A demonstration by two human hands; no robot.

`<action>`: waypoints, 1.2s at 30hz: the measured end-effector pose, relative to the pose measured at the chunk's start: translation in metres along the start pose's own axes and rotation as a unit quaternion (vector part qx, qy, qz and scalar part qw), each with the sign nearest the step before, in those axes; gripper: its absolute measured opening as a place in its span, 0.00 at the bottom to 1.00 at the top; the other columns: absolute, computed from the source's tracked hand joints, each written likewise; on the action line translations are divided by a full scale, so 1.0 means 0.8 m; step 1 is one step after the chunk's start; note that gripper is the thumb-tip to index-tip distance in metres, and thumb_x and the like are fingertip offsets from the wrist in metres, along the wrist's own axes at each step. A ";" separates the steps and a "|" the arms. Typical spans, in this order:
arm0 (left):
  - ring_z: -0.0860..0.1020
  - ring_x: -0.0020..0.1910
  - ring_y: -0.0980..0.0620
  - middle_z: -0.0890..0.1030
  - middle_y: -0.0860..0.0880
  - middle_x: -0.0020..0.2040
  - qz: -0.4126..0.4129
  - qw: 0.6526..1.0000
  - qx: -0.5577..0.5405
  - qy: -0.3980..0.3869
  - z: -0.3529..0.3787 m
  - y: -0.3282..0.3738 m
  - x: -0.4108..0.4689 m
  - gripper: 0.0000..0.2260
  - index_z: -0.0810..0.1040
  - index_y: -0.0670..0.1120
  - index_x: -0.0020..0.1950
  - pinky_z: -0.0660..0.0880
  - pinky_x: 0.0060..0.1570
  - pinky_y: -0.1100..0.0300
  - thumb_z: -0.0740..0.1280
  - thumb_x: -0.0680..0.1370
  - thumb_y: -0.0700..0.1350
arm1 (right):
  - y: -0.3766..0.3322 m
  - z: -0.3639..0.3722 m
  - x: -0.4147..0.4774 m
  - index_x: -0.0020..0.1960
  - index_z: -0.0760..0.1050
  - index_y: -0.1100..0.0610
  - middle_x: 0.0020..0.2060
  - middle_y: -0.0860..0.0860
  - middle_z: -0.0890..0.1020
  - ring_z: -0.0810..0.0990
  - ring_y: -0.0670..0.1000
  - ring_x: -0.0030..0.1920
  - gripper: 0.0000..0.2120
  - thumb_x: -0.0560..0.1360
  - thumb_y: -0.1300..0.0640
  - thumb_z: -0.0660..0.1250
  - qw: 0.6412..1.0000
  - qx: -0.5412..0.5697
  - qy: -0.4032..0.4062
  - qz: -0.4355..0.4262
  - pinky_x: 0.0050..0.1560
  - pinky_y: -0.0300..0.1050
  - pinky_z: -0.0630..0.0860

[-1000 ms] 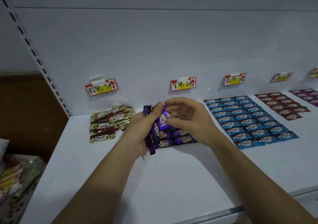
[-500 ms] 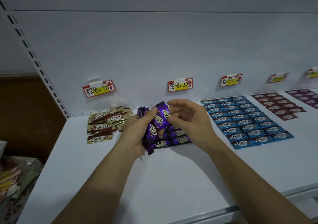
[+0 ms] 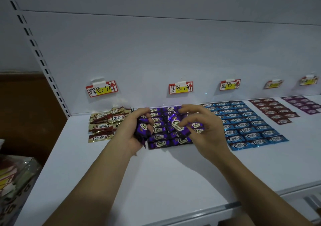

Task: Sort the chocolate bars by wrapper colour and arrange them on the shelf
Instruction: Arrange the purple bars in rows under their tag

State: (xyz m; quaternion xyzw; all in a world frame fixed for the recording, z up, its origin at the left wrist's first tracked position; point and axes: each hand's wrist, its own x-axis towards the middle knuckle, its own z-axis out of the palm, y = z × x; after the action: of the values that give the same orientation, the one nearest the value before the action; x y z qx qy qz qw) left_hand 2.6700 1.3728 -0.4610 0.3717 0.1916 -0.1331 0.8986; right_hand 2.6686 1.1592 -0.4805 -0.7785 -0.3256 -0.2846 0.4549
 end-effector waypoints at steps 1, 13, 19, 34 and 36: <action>0.74 0.30 0.56 0.76 0.49 0.34 0.001 1.000 0.000 -0.003 0.001 -0.001 0.000 0.04 0.76 0.43 0.44 0.69 0.22 0.69 0.70 0.76 0.39 | 0.001 -0.001 -0.004 0.44 0.83 0.56 0.54 0.52 0.84 0.81 0.50 0.60 0.14 0.68 0.74 0.73 1.000 0.005 -0.004 0.008 0.58 0.39 0.77; 0.73 0.27 0.57 0.75 0.49 0.33 0.021 1.000 -0.010 -0.016 -0.005 0.000 -0.003 0.02 0.75 0.43 0.45 0.69 0.23 0.69 0.67 0.77 0.38 | -0.007 0.026 -0.044 0.44 0.82 0.53 0.45 0.44 0.84 0.80 0.47 0.50 0.12 0.67 0.68 0.76 0.975 -0.006 -0.219 0.041 0.50 0.44 0.77; 0.72 0.26 0.59 0.74 0.51 0.33 0.019 0.999 -0.010 -0.028 -0.006 0.001 0.000 0.03 0.74 0.44 0.45 0.69 0.22 0.69 0.67 0.78 0.39 | 0.005 0.018 -0.046 0.46 0.83 0.56 0.48 0.46 0.81 0.77 0.52 0.52 0.26 0.60 0.77 0.56 0.979 -0.061 -0.193 -0.021 0.54 0.45 0.73; 0.73 0.27 0.57 0.75 0.50 0.34 0.018 0.999 -0.014 -0.033 -0.008 -0.001 0.001 0.03 0.74 0.44 0.48 0.70 0.23 0.68 0.67 0.78 0.39 | -0.008 0.041 -0.056 0.45 0.86 0.50 0.40 0.43 0.82 0.76 0.47 0.43 0.05 0.75 0.51 0.72 0.972 -0.140 -0.190 0.012 0.45 0.46 0.75; 0.74 0.28 0.57 0.76 0.50 0.33 0.016 1.000 -0.009 -0.022 -0.007 -0.001 0.000 0.03 0.75 0.43 0.45 0.70 0.23 0.68 0.68 0.78 0.39 | -0.009 0.042 -0.056 0.45 0.86 0.49 0.40 0.43 0.82 0.77 0.47 0.43 0.05 0.75 0.50 0.72 0.971 -0.146 -0.187 0.023 0.45 0.46 0.76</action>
State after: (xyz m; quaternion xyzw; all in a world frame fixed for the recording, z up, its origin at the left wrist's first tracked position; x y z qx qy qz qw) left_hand 2.6681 1.3763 -0.4653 0.3635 0.1674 -0.1255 0.9078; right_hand 2.6398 1.1805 -0.5237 -0.8832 -0.3419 -0.1676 0.2736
